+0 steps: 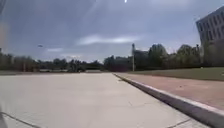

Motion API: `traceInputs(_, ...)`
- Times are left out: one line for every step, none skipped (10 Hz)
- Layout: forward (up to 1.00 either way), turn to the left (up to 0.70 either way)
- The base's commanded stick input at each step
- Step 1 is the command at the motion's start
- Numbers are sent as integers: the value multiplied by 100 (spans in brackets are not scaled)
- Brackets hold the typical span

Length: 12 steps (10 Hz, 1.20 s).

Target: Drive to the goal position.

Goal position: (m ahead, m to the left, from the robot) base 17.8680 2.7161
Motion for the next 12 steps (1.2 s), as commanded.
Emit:
traceInputs(100, 3)
traceInputs(100, 2)
traceInputs(100, 0)
traceInputs(100, 0)
traceInputs(100, 10)
traceInputs(100, 38)
traceInputs(100, 10)
traceInputs(100, 2)
traceInputs(100, 0)
traceInputs(100, 0)
traceInputs(100, 0)
traceInputs(100, 0)
